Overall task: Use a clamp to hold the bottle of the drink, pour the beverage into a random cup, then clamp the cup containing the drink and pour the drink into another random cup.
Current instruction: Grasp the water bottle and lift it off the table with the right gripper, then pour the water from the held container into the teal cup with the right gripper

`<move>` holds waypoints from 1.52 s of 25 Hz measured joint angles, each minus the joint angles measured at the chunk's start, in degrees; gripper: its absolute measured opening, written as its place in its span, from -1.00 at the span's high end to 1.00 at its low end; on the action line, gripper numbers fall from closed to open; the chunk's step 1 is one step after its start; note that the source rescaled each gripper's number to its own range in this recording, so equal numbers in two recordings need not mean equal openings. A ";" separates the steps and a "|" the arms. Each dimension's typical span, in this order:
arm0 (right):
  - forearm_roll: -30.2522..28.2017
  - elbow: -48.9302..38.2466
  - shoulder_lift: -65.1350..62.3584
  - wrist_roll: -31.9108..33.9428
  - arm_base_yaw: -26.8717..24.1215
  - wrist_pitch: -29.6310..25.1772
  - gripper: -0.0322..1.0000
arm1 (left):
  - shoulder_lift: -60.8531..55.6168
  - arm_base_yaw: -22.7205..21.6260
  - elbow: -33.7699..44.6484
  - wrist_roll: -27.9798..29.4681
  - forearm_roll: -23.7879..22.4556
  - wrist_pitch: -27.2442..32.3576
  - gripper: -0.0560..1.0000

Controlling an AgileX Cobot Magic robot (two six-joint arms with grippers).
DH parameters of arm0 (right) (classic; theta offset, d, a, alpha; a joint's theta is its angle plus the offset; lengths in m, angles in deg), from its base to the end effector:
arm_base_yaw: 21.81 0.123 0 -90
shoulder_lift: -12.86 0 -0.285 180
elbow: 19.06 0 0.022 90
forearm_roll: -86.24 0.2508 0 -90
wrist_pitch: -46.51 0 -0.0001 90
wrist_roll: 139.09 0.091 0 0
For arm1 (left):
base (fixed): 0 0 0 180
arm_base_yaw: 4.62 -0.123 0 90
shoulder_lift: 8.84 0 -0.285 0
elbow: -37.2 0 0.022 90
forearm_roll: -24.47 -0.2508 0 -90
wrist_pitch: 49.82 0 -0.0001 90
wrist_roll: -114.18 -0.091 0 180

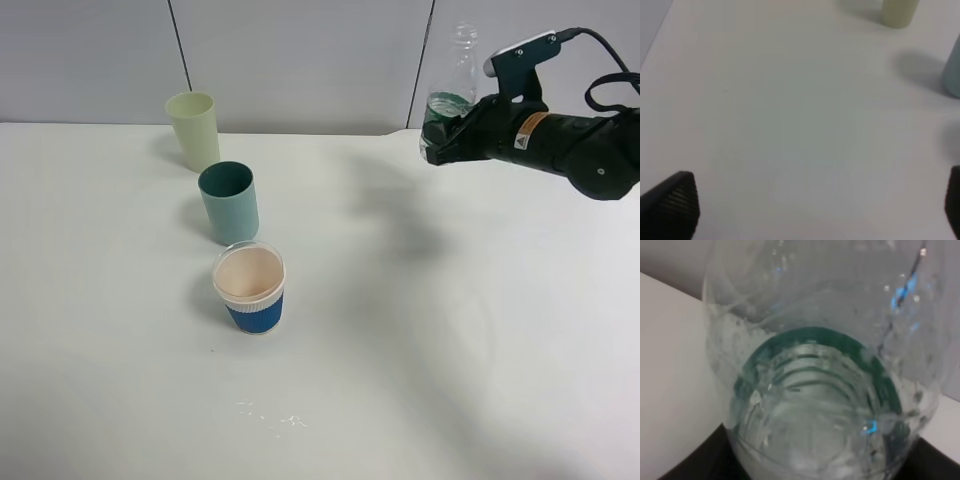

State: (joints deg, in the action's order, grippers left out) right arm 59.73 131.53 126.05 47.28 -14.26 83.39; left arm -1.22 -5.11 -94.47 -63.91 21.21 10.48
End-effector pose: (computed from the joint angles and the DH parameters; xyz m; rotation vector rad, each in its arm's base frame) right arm 0.3587 0.0721 0.1709 -0.5538 1.8055 0.1638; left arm -0.0055 0.0045 0.2792 -0.0451 2.0275 0.0523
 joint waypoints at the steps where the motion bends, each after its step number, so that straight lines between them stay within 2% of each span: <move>1: 1.78 -0.03 -0.22 0.00 0.71 -0.17 0.93 | 0.00 0.00 0.00 0.00 0.00 0.00 -1.00; 4: 6.01 -0.03 -1.02 0.06 3.44 -0.28 0.93 | 0.00 0.00 0.00 0.00 0.00 0.00 -1.00; 6: 7.00 0.79 -1.17 0.06 5.38 -2.29 0.93 | 0.00 0.00 0.00 0.00 0.00 0.00 -1.00; 12: 5.46 8.26 -1.17 0.10 11.73 -15.30 0.93 | 0.00 0.00 0.00 0.00 -0.06 0.00 -1.00; 15: 3.28 11.61 -1.17 0.26 14.15 -18.04 0.93 | 0.00 0.00 0.00 0.00 -0.06 0.00 -1.00; 18: 0.37 15.01 -0.52 2.03 16.10 -21.34 0.93 | 0.00 0.00 0.00 0.00 -0.06 0.00 -1.00; 23: -7.23 21.31 3.06 9.90 19.55 -29.17 0.93 | 0.00 0.00 0.00 0.00 0.00 0.00 -1.00; 26: -11.84 24.29 5.43 14.43 21.71 -30.35 0.93 | 0.00 0.00 0.00 0.00 0.00 0.00 -1.00; 30: -17.72 27.55 7.73 17.30 24.68 -31.35 0.93 | 0.00 0.00 0.00 0.00 0.00 0.00 -1.00; 38: -28.36 31.57 11.36 18.59 28.89 -35.63 0.93 | 0.00 0.00 0.00 0.00 0.00 0.00 -1.00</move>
State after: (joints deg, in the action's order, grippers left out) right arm 31.37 163.10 137.41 65.87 14.63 47.76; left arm -1.22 -5.11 -94.47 -63.91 21.20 10.48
